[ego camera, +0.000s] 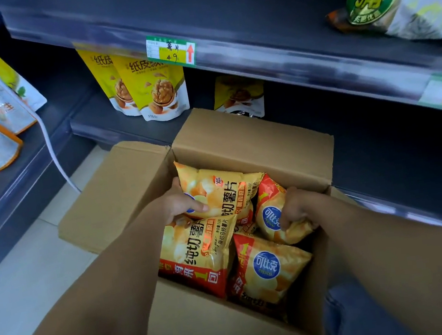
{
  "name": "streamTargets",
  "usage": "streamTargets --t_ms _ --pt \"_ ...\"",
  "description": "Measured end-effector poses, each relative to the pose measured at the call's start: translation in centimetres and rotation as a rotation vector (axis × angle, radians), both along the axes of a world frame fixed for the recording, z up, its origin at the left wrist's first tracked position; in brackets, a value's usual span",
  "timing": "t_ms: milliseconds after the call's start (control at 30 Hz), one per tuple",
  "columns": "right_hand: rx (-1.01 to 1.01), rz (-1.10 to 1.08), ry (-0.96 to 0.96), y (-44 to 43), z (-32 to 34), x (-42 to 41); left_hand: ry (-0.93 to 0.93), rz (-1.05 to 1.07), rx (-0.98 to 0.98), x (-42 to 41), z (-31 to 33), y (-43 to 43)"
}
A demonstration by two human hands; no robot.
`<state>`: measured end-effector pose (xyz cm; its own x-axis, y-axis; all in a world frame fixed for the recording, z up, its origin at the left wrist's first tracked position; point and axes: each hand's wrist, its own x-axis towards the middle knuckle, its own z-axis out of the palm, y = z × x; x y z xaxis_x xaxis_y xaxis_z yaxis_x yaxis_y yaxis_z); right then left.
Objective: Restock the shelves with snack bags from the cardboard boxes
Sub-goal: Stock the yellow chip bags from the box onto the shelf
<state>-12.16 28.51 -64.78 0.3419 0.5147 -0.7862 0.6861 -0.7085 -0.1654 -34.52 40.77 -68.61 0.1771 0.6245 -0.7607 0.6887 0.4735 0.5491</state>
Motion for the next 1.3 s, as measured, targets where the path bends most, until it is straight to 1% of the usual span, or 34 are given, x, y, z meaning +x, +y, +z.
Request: streamTargets --t_ms 167,267,367,467,567,633,700,833,967,1067,1167,1300 --pt "-0.007 -0.016 0.033 -0.3 0.7 0.4 0.041 -0.027 0.059 -0.6 0.8 -0.4" --pt "0.011 -0.024 0.039 -0.4 1.3 0.6 0.008 -0.110 0.046 -1.1 1.0 -0.3" --pt "0.034 -0.046 0.031 -0.4 1.6 0.4 -0.005 -0.100 0.104 -1.9 0.9 0.2" --pt "0.044 -0.145 0.064 -0.6 1.9 0.0 -0.069 -0.085 0.169 -1.8 2.6 -0.1" --pt "0.077 -0.222 0.072 -1.0 2.9 -0.7 -0.100 -0.104 0.175 -1.3 4.8 -0.4" --pt "0.125 -0.224 0.032 -1.1 3.6 -1.1 -0.110 -0.118 0.193 -1.3 6.0 -0.1" --pt "0.191 -0.239 -0.032 -1.0 4.4 -1.5 -0.093 -0.143 0.260 -1.6 7.6 0.2" --pt "0.334 -0.345 -0.160 -0.7 6.0 -2.7 -0.111 -0.199 0.425 -2.7 11.1 1.0" --pt "0.427 -0.413 -0.274 -1.2 8.4 -3.3 -0.138 -0.247 0.498 -4.1 15.7 1.8" --pt "0.502 -0.487 -0.268 -2.1 10.3 -3.6 -0.233 -0.258 0.503 -4.5 18.8 2.0" --pt "0.623 -0.560 -0.248 -2.3 12.8 -4.2 -0.288 -0.281 0.535 -4.5 22.1 2.2" --pt "0.753 -0.558 -0.266 -0.9 17.7 -5.3 -0.333 -0.286 0.605 -5.1 26.5 3.1"
